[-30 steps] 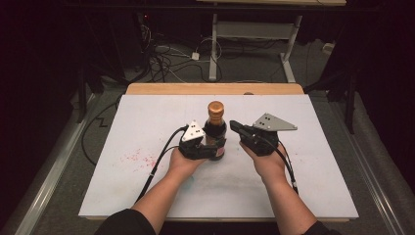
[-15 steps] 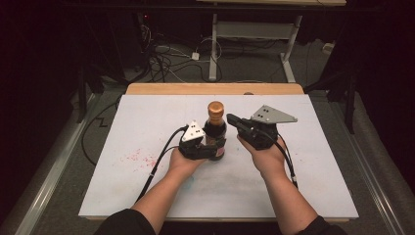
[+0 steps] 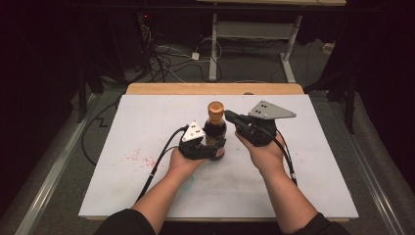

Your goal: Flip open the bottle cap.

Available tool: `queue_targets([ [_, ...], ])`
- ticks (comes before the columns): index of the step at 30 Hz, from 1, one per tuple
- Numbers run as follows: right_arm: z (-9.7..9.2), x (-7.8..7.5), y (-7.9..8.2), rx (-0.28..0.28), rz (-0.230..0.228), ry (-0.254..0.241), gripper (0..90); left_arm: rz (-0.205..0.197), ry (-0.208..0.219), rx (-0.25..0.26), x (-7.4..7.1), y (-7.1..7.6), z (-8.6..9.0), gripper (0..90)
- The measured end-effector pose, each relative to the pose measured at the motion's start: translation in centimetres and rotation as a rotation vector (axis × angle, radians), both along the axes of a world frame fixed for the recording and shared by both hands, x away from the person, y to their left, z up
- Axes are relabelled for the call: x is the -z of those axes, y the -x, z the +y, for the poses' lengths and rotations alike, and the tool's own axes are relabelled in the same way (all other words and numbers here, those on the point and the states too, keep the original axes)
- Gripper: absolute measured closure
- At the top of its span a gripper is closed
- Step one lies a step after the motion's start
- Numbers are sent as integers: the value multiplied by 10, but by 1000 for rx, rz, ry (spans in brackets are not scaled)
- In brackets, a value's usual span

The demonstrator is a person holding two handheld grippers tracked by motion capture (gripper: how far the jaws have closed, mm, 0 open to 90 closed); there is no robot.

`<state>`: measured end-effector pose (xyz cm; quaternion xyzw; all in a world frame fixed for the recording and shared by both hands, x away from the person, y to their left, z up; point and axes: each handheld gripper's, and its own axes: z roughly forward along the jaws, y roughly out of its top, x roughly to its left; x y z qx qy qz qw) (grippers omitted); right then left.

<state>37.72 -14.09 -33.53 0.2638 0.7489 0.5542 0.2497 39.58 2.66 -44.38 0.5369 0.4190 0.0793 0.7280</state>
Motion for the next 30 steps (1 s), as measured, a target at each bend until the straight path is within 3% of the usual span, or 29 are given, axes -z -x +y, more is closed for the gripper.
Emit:
queue_targets([
  [25, 4, -8, 1, -1, -10, 35, 900, -5, 31, -10, 1, 1, -2, 290],
  [26, 4, -9, 2, -1, -11, 37, 900, -22, -62, 12, 3, 0, 4, 290],
  [30, 5, -10, 2, 2, -12, 55, 900, -24, -64, 10, 3, 1, 4, 290],
])
